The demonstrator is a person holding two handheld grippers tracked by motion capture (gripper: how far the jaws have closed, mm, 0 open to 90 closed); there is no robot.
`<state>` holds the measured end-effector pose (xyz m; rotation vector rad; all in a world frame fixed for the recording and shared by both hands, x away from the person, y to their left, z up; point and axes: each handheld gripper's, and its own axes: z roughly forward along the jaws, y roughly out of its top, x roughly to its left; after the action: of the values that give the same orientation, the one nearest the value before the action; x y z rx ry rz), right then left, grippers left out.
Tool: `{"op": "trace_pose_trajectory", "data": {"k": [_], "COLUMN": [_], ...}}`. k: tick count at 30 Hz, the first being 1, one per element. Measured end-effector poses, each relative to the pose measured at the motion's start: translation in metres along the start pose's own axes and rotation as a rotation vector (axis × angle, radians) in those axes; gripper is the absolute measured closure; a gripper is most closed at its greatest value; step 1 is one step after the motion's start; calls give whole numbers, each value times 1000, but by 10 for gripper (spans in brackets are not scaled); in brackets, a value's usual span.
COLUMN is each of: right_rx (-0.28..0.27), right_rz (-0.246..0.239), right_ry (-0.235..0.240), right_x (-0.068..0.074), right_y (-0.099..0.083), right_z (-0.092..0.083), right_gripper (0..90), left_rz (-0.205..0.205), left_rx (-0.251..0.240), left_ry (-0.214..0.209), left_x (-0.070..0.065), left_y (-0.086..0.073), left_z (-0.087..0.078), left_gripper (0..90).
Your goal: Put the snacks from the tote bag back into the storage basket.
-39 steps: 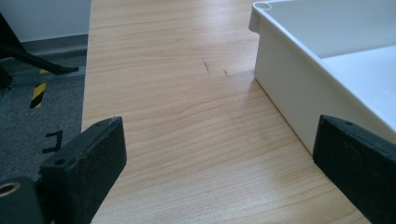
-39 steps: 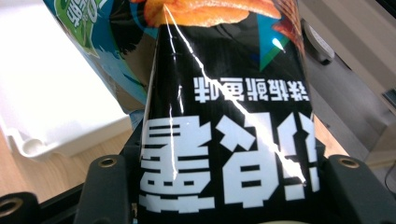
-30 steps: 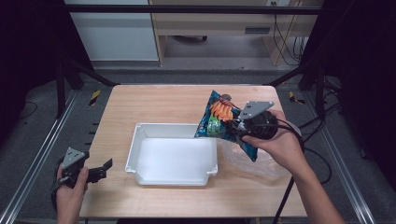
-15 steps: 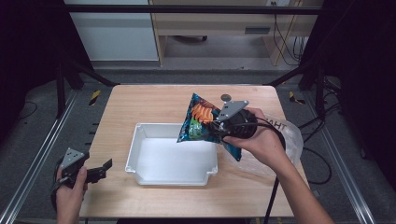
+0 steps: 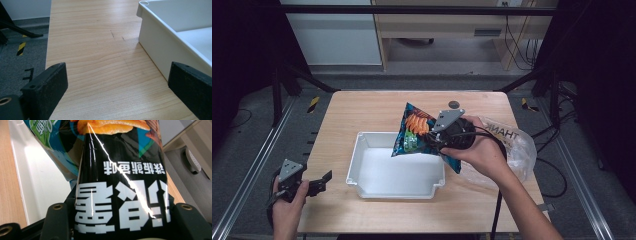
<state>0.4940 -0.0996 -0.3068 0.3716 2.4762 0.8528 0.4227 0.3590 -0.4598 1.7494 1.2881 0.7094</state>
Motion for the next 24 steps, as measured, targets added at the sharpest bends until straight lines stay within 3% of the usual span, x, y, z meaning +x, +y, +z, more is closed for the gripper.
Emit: {"op": "trace_pose_trajectory", "data": {"k": [24], "right_rx": [0], "right_rz": [-65], "right_ry": [40], "right_x": [14], "right_y": [30], "right_z": [21], "right_gripper": [419], "left_rz": [7], "left_rx": [5], "left_ry": [10], "left_x": [1], "left_y": [-1], "left_z": [-2], "left_gripper": [24]}}
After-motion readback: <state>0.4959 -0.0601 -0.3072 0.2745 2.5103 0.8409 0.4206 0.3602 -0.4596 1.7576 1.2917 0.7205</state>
